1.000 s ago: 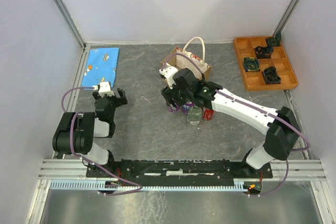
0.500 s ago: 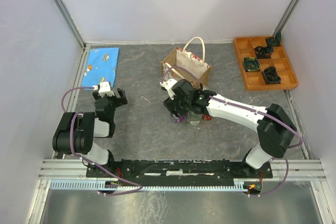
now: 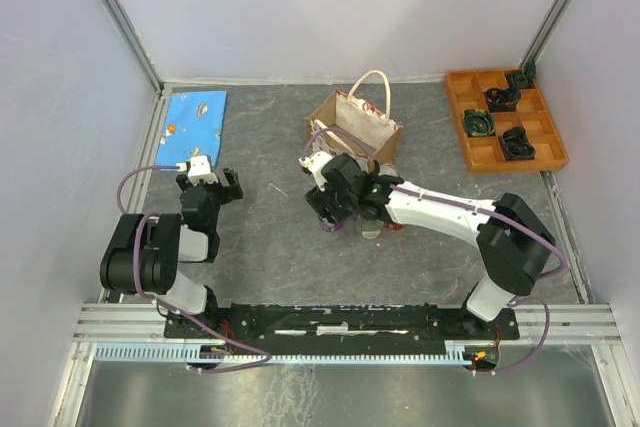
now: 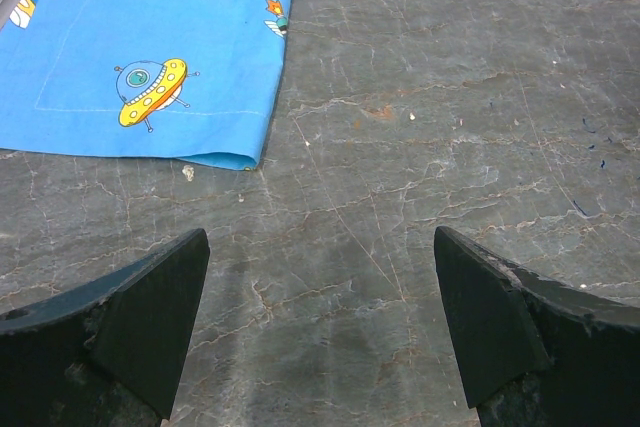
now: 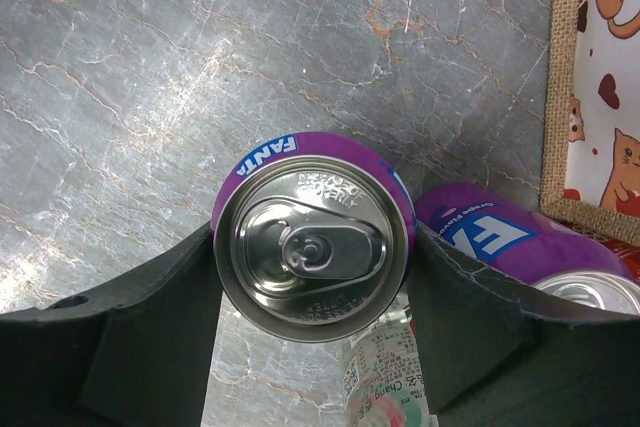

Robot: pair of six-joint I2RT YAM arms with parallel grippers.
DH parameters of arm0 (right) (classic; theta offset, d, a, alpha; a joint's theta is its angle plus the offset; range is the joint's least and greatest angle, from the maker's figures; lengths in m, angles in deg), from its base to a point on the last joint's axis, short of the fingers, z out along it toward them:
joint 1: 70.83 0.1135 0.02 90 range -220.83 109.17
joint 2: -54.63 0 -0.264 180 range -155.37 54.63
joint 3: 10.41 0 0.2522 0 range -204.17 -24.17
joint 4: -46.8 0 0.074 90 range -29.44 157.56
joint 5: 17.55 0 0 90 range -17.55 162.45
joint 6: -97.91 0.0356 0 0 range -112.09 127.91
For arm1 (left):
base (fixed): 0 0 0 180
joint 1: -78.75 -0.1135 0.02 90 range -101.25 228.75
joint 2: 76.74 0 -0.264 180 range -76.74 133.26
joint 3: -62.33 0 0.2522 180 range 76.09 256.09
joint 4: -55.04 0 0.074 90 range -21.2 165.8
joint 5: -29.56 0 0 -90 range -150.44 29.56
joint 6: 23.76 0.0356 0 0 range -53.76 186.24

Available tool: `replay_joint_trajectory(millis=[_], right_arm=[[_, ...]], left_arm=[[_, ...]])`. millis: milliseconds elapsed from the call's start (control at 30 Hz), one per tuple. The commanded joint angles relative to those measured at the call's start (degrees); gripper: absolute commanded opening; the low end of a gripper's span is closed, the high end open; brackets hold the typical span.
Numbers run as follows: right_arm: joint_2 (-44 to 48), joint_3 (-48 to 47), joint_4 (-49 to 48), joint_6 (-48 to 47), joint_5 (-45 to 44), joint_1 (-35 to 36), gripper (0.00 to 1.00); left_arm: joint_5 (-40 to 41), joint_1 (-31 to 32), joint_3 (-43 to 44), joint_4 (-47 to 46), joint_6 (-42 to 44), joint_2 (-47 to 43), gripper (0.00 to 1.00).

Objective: Take the beverage out of the canvas bag

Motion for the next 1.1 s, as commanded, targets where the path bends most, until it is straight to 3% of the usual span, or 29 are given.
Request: replay_joint_trajectory(millis=[0,133,267,633,867,967,1067], right_arm=[[1.06,-0.54,-2.85,-0.54,-2.66,0.76,0.72],[2.34,-0.96,-2.21,-0.55,-3.81,1.21,0.90],[3.91,-1.84,-1.02,-0.55,-5.20,1.64,0.99],[9.36,-10.94,2.98,-2.59,-7.50,2.38,0.99],[13.20,-15.39,1.77,-6.25,-22.26,1.80,0.99],[14.72,-15.21,1.31,-6.94,-26.61,-1.06,0.99],[17.28,-13.60,1.02,-3.77,-24.92,-8.61,0.99]], left_arm=[[1.05,0.37,1.13,-1.84,4.00,-0.57,0.99],[1.05,0.36,1.18,-1.93,4.03,-0.55,0.99],[1.05,0.37,1.16,-1.89,3.98,-0.57,0.99],[1.11,0.33,1.18,-1.90,3.98,-0.58,0.99],[1.04,0.36,1.13,-1.95,3.98,-0.55,0.99],[1.02,0.41,1.13,-1.96,3.98,-0.58,0.99],[1.03,0.37,1.11,-1.93,3.99,-0.55,0.99]])
